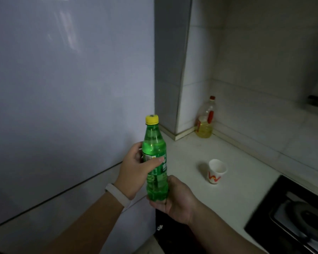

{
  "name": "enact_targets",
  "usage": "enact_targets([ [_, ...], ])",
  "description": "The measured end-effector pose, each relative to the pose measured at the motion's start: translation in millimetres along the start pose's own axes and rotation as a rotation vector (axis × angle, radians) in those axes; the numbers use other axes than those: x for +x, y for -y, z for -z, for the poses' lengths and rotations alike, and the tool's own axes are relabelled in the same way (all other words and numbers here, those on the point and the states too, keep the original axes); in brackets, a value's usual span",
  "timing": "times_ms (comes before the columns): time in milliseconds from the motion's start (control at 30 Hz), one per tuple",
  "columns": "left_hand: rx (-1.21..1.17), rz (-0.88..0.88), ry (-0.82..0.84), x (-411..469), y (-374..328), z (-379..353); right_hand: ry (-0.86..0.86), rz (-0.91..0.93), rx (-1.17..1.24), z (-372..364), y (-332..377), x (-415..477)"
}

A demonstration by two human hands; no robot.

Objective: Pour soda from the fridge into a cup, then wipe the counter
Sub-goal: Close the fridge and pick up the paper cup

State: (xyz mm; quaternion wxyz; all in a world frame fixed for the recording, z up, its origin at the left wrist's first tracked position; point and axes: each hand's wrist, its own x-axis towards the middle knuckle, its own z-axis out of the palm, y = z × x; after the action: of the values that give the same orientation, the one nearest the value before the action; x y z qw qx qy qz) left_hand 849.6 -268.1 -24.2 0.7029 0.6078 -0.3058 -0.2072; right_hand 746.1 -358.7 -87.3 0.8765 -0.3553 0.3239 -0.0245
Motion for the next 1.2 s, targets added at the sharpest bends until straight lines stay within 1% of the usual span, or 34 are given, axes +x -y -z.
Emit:
enact_targets([
  [100, 0.003, 0.031, 0.042, 20.3, 17.3, -32.0, -0.026, -0.002, 0.027, 33.6, 14.7, 10.6],
  [300, 0.066, 0.139, 0.106, 59.7, 62.0, -85.3, -0.110, -0.082, 0.107, 97.2, 35.4, 33.6],
  [467, 0.088, 0.246, 0.102, 81.7, 99.9, -126.1, -0.163, -0.143, 0.146, 144.8, 49.8, 52.7],
  [667, 0.115, 0.346, 0.072, 92.7, 138.2, -164.2, -0.245, -0.187, 0.191, 196.6, 44.7, 81.6],
  [900, 0.130, 0.414, 0.101, 99.5, 165.9, -184.3, -0.318, -0.181, 0.199, 231.9, 37.4, 94.0],
  [1033, 0.128, 0.447, 0.135, 107.0, 181.9, -183.4, -0.407, -0.168, 0.188, 250.6, 35.2, 104.8],
  [1133, 0.113, 0.472, 0.152, 116.4, 195.2, -181.2, -0.483, -0.144, 0.117, 263.4, 37.1, 110.2],
  [1200, 0.107, 0.487, 0.174, 124.9, 205.1, -179.0, -0.572, -0.093, 0.022, 269.8, 40.0, 113.9],
])
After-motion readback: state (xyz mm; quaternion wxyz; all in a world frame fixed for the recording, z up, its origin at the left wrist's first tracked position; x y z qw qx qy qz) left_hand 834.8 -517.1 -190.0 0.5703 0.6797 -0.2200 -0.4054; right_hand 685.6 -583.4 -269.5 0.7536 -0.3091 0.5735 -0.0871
